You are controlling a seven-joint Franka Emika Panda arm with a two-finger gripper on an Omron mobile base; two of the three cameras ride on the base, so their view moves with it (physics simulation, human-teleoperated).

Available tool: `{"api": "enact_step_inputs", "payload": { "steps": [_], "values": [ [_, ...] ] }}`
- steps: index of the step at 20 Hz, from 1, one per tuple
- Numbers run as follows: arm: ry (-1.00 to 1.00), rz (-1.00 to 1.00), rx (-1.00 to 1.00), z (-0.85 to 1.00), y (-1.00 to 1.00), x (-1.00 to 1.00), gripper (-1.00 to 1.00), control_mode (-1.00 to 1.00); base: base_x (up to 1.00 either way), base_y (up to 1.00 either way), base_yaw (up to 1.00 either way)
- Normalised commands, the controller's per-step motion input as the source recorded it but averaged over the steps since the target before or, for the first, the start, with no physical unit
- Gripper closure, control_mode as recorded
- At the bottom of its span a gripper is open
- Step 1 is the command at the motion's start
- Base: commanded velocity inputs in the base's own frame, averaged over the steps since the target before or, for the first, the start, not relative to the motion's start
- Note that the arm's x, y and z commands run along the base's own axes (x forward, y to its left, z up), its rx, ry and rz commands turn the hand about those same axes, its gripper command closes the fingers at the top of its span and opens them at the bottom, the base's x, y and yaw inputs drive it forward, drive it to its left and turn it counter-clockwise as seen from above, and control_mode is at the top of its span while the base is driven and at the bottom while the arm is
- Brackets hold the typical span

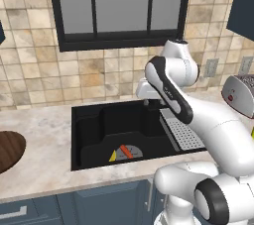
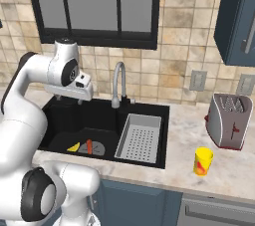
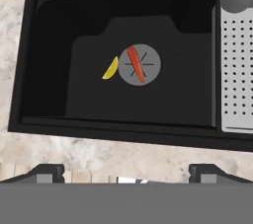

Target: Remove the carrot and lemon wedge from the sink. Then move the bowl and cup from the counter to the sink for washing.

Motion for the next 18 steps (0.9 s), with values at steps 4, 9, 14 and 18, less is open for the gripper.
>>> {"api": "enact_step_inputs", "payload": {
  "steps": [4, 9, 14, 18],
  "values": [
    [0.0, 0.0, 0.0, -0.17, 0.0, 0.0, -1.0, -1.0, 0.0, 0.0, 0.0],
    [0.0, 0.0, 0.0, -0.19, 0.03, 0.0, -1.0, -1.0, 0.0, 0.0, 0.0],
    [0.0, 0.0, -0.04, -0.22, 0.05, 0.0, -1.0, -1.0, 0.0, 0.0, 0.0],
    [-0.03, 0.01, -0.01, -0.22, 0.13, 0.0, -1.0, -1.0, 0.0, 0.0, 0.0]
  ]
}}
